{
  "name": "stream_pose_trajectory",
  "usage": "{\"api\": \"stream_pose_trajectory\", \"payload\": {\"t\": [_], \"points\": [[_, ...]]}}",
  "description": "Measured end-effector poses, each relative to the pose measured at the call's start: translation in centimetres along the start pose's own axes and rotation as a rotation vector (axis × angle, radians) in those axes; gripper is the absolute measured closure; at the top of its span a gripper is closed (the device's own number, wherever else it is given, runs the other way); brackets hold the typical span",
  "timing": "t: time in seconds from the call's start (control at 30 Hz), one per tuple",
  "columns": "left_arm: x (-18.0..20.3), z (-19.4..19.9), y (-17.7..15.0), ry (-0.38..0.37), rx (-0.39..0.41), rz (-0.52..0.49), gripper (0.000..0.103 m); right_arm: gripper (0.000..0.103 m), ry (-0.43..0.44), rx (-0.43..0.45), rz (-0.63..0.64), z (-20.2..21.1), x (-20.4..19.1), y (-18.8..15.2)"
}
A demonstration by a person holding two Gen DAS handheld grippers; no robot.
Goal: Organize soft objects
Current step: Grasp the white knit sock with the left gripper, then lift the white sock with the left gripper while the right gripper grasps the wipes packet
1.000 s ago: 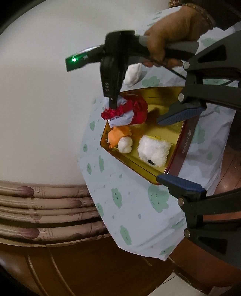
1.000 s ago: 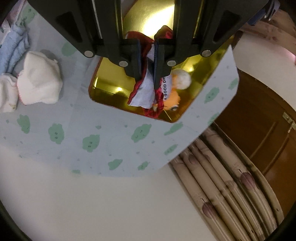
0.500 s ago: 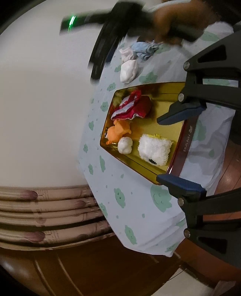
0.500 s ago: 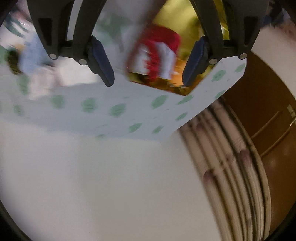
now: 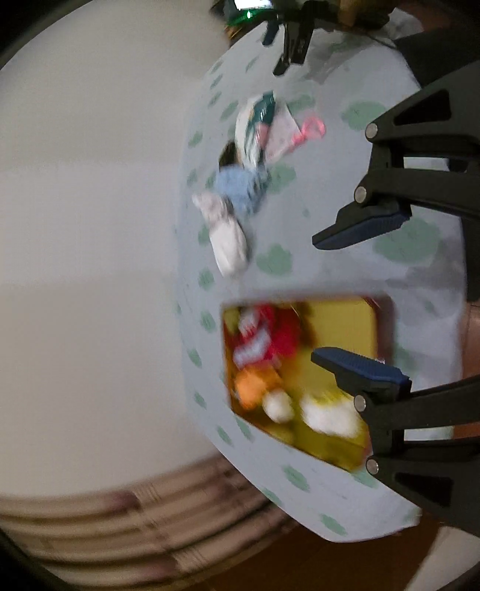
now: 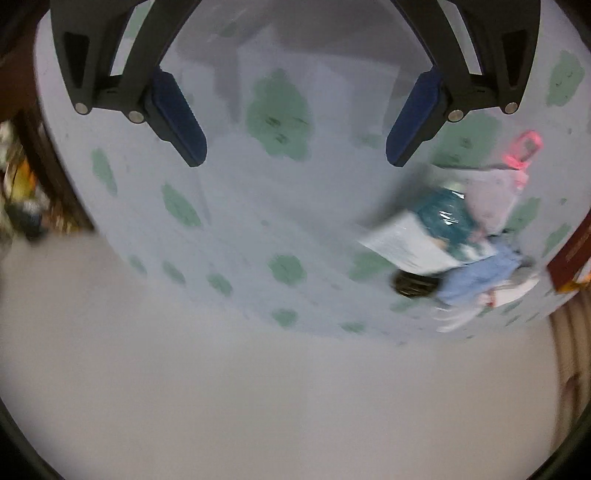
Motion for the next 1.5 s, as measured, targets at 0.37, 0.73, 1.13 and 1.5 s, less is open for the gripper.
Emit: {"api": "stream_pose_trajectory", "payload": {"t": [0.37, 0.73, 1.13, 1.5], "points": [[6.1, -10.9, 9.0, -0.088, -0.133, -0.124, 0.040, 0.002, 0.112, 0.074, -0.146, 0.8, 2.4, 0.0], [7.9, -21.1, 11.3, -0.095, -0.292, -0.214, 0.040, 0.002, 0.209, 0.054, -0.188, 0.1, 2.9, -0.1], [9.1, -27.3, 10.5, -0.090, -0.405, -0.293, 0.038, 0.002, 0.241, 0.022, -0.186, -0.6, 2.8, 0.0], [6.6, -23.7, 9.0, -0.130, -0.348, -0.037, 0.081, 0.002, 0.246, 0.005, -0.202, -1.0, 3.0, -0.1]]}}
Point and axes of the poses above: each gripper's, at about its wrist camera, not at the fingertips, and z roughly against the way its jaws point, x to its right, y to its top, the point moved 3 cm from there along -z, roughly the way its jaws point, and after that the axes turned 5 degrees about y, right-handed, at the moved point
